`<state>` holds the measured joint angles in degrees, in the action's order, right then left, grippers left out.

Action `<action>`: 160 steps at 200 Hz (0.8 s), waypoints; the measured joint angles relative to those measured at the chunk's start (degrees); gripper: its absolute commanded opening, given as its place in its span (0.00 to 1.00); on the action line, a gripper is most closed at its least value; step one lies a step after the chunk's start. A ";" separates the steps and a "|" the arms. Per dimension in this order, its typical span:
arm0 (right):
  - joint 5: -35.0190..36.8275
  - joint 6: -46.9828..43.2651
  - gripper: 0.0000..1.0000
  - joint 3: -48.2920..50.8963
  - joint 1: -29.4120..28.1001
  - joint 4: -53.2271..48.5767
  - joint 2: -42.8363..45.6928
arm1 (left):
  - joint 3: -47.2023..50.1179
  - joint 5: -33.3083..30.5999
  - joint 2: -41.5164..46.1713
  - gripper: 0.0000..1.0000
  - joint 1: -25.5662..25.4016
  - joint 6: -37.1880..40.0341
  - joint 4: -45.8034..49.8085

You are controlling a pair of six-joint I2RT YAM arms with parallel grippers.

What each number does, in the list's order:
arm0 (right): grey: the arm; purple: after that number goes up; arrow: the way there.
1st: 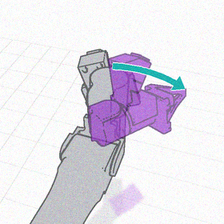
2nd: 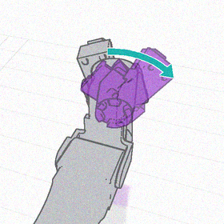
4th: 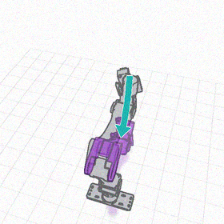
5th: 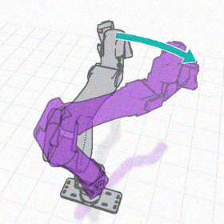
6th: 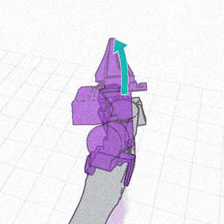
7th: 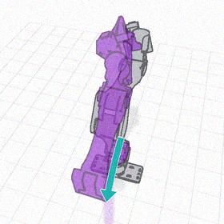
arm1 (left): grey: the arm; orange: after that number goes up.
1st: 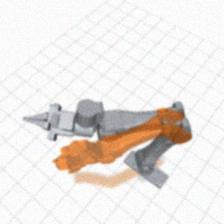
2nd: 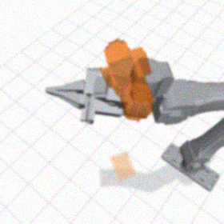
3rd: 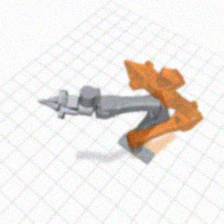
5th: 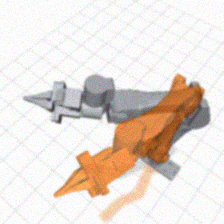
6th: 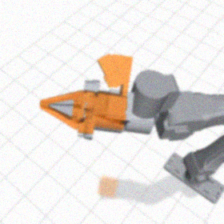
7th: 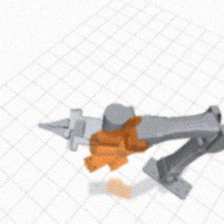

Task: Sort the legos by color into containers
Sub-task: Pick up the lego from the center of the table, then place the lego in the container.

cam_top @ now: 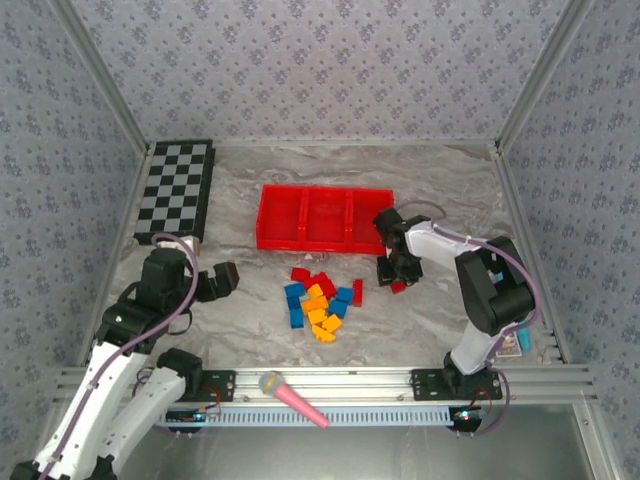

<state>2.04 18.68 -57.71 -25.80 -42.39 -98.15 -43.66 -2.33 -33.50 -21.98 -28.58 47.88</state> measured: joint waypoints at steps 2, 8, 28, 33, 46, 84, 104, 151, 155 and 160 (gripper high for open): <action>0.20 -0.11 0.41 -0.09 -0.09 0.00 -0.11 | 0.00 0.02 -0.07 1.00 -0.13 0.02 0.02; 0.31 -0.04 0.38 -0.52 -0.42 -0.39 -0.42 | 0.00 0.04 -0.22 1.00 -0.44 0.02 0.00; 1.42 0.00 0.30 -1.51 -1.64 -1.16 -0.90 | 0.00 0.20 -0.70 1.00 -1.27 0.02 0.02; 1.70 0.09 0.29 -1.68 -1.97 -1.29 -0.90 | 0.00 0.20 -0.79 1.00 -1.42 0.02 0.00; 2.08 0.48 0.27 -2.43 -3.08 -1.81 -0.85 | 0.00 0.17 -1.03 1.00 -1.73 0.02 0.00; 3.34 1.49 0.25 -7.80 -7.15 -5.40 4.59 | 0.00 0.17 -1.14 1.00 -2.49 0.02 0.00; 3.69 1.73 0.25 -13.66 -8.11 -6.32 7.91 | 0.00 0.17 -1.14 1.00 -2.86 0.02 -0.02; 3.06 -0.02 0.24 -29.88 -5.49 -6.80 0.90 | 0.00 0.20 -1.92 1.00 -4.22 0.02 0.00; 2.91 -0.33 0.24 -30.97 -5.20 -6.80 -0.50 | 0.00 0.20 -2.05 1.00 -4.42 0.02 -0.02; 2.93 -0.66 0.24 -32.41 -4.85 -6.78 -2.49 | 0.00 0.20 -2.23 1.00 -4.52 0.02 0.00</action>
<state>4.97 18.02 -90.13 -30.65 -49.17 -100.64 -43.66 -2.13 -35.73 -26.50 -28.56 47.88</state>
